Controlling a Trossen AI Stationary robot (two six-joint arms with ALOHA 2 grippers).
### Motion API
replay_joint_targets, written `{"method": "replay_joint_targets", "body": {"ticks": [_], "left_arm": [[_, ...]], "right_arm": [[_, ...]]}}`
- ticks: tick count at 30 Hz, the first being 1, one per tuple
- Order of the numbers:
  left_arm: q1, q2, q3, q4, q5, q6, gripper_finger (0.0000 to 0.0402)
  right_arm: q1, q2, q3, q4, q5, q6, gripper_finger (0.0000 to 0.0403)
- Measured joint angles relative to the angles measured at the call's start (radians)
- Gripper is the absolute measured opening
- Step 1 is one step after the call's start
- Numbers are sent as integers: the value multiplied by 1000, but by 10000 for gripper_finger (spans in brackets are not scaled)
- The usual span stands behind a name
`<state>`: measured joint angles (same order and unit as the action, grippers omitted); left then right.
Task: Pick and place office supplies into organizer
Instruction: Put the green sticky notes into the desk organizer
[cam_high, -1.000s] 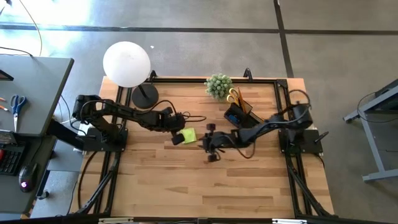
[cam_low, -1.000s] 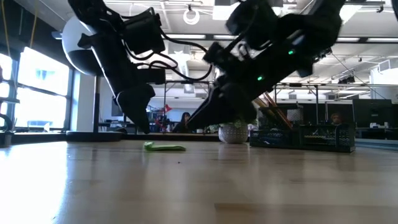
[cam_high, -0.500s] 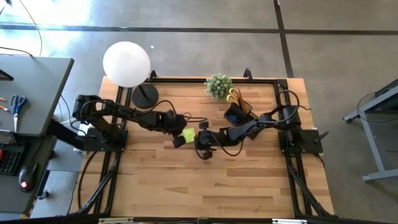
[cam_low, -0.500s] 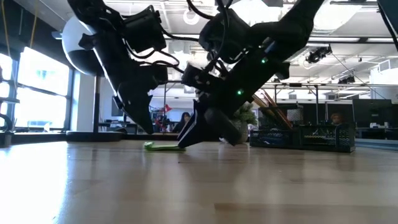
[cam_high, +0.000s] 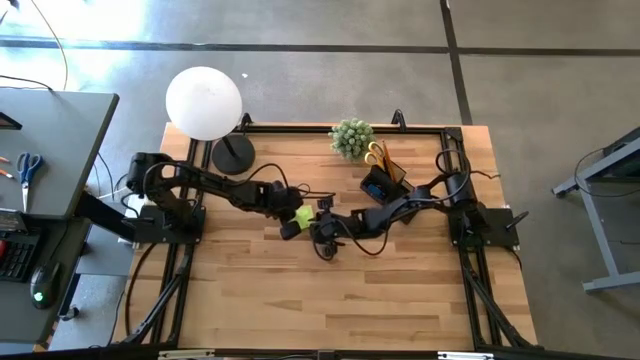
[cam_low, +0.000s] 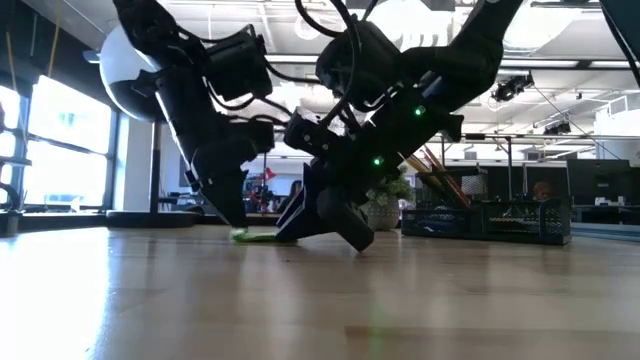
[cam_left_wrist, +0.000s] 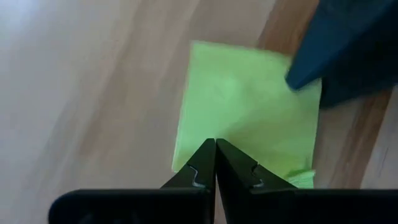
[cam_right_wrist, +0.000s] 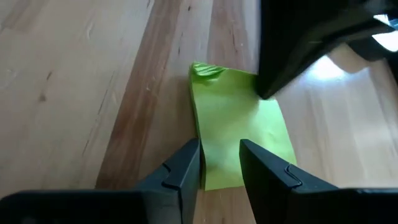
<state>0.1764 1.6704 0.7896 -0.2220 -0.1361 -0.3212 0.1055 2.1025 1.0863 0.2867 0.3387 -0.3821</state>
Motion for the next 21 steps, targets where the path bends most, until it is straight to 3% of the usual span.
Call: {"method": "replay_joint_targets", "body": {"ticks": [5, 21], "left_arm": [[2, 35, 4, 21, 50, 21, 3], [0, 45, 3, 48, 79, 55, 3]], "right_arm": [[5, -1, 0, -8, 22, -29, 113], [13, -5, 1, -141, 54, -116, 113]]}}
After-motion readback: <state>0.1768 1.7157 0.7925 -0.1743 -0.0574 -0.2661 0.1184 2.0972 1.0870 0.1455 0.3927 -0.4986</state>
